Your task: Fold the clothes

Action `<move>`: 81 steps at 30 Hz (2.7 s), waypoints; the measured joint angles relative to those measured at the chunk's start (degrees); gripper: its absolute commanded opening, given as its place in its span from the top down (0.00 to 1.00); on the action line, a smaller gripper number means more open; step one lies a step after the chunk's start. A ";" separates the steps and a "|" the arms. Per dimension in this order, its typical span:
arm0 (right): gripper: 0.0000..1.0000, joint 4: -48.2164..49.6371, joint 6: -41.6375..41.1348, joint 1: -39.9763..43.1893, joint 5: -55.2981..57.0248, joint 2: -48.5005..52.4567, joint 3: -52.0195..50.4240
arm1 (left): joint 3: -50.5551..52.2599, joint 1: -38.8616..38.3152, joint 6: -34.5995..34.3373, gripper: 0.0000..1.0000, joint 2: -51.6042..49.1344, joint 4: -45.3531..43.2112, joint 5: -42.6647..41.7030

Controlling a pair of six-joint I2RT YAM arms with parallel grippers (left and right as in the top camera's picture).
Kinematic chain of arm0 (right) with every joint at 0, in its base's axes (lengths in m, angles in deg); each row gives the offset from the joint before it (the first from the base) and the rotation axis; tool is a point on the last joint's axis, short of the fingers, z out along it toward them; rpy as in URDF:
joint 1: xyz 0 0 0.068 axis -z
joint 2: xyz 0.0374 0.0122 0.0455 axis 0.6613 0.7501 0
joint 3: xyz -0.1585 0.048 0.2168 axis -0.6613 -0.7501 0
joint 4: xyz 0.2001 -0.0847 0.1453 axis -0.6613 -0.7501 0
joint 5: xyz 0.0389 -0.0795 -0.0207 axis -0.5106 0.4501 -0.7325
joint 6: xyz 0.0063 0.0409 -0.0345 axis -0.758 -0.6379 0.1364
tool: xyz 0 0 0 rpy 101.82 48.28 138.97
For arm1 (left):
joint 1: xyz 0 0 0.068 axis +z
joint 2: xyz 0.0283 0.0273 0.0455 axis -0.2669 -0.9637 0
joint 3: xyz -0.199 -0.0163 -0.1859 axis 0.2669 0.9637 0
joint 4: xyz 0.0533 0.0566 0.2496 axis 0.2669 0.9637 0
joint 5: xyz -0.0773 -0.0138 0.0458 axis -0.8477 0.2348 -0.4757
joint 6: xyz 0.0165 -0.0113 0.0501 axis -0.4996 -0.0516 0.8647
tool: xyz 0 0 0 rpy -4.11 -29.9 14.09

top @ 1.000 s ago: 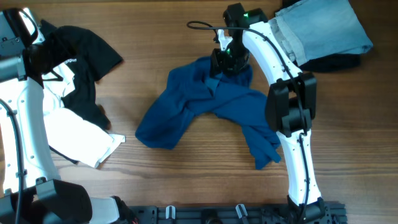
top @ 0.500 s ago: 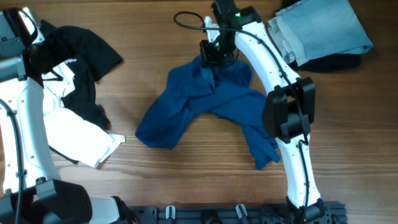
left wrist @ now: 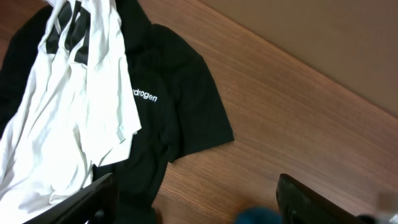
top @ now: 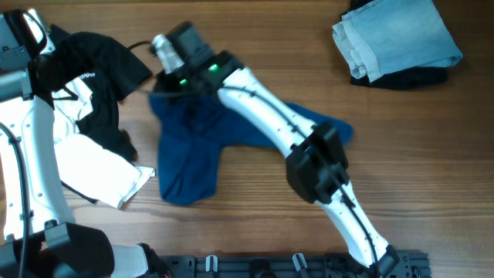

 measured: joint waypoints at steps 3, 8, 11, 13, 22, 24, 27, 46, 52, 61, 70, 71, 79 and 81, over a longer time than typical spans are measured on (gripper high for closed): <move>0.28 1.33 -0.63 -2.78 0.26 0.00 0.00 | 0.00 0.00 -0.02 0.18 0.00 0.00 0.00; 0.00 -5.75 1.75 -1.68 0.66 -1.07 0.00 | 0.00 0.00 0.00 0.18 0.00 -0.07 -0.02; 0.00 -16.79 4.00 2.45 2.82 -5.64 -0.02 | 0.00 0.00 0.00 0.19 0.00 -0.09 -0.09; 0.01 -26.69 5.49 7.67 4.90 -12.24 -0.02 | 0.00 -0.13 0.74 0.18 0.07 0.83 -1.20; 0.00 -51.41 7.23 28.30 8.59 -31.08 1.27 | 0.02 -12.85 5.64 0.19 3.74 17.55 -5.07; 0.00 -53.11 7.58 29.49 9.27 -30.84 -0.09 | 0.02 -16.02 5.86 0.20 3.41 20.26 -5.38; 0.00 -53.75 7.56 29.64 11.15 -30.73 -5.03 | 1.16 -21.07 6.03 0.22 2.64 23.28 -5.70; 0.00 -42.62 7.56 37.20 15.28 -29.73 -18.12 | 29.22 -46.75 -9.81 0.34 -3.23 12.20 -0.50; 0.00 -42.53 7.58 37.20 15.30 -29.73 -18.12 | 29.83 -48.17 -19.71 0.33 -9.75 12.48 7.10; 0.02 -42.18 7.78 37.20 15.30 -29.73 -18.12 | 29.38 -48.24 -23.02 0.96 -15.02 10.56 9.42; 0.10 -45.55 7.32 37.20 15.19 -29.73 -18.12 | 28.55 -47.65 -23.58 0.96 -15.72 13.66 10.43; 0.16 -46.86 7.34 37.20 14.86 -29.73 -18.16 | 27.19 -46.82 -23.58 0.96 -15.63 16.20 10.40; 0.17 -53.90 7.56 36.72 10.51 -29.77 -19.12 | 9.84 -33.83 -20.76 0.96 -0.02 20.44 10.86; 0.17 -53.88 7.56 35.60 10.10 -29.77 -21.57 | 9.57 -31.85 -19.76 0.96 3.37 20.68 10.86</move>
